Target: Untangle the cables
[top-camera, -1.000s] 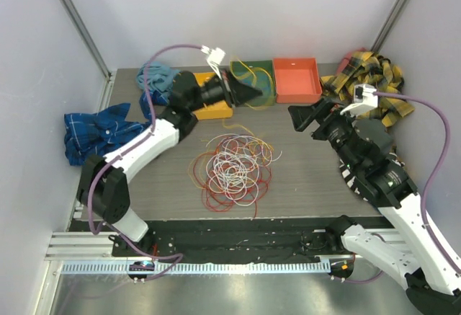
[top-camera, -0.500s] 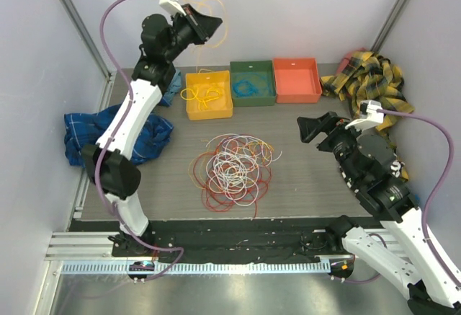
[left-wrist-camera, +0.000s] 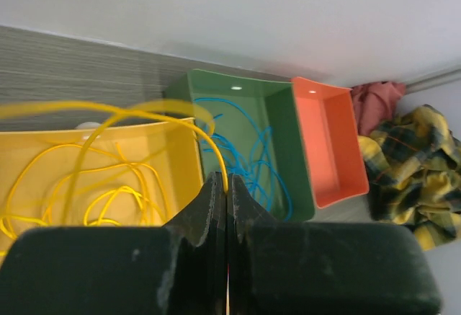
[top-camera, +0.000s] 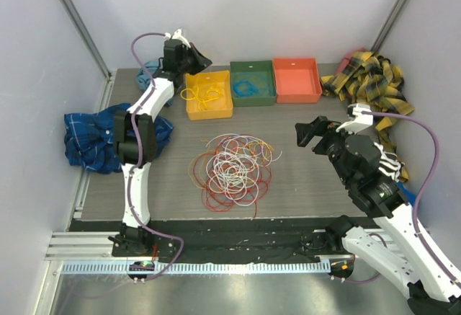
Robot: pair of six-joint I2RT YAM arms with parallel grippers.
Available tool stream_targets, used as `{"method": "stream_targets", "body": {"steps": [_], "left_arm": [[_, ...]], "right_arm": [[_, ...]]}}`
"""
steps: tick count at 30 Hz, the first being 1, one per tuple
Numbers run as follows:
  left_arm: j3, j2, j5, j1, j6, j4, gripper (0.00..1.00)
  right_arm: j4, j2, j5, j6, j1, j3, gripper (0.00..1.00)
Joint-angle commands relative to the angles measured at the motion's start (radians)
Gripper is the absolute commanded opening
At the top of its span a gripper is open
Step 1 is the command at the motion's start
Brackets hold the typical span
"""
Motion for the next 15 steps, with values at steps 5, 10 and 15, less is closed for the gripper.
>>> {"method": "stream_targets", "body": {"steps": [5,10,15], "left_arm": [[0.132,0.052,-0.03,-0.021,0.099,-0.109,0.0],[0.132,0.02,-0.153,-0.035,0.196,-0.212,0.47],[0.199,-0.008,-0.275,-0.053,0.286,-0.339,1.0]], "right_arm": [[0.066,0.046,0.017,-0.027,0.007,-0.036,0.95],[0.072,0.057,0.004,-0.022,0.007,-0.039,0.95],[0.074,0.066,-0.009,-0.015,0.005,-0.031,0.95]]}}
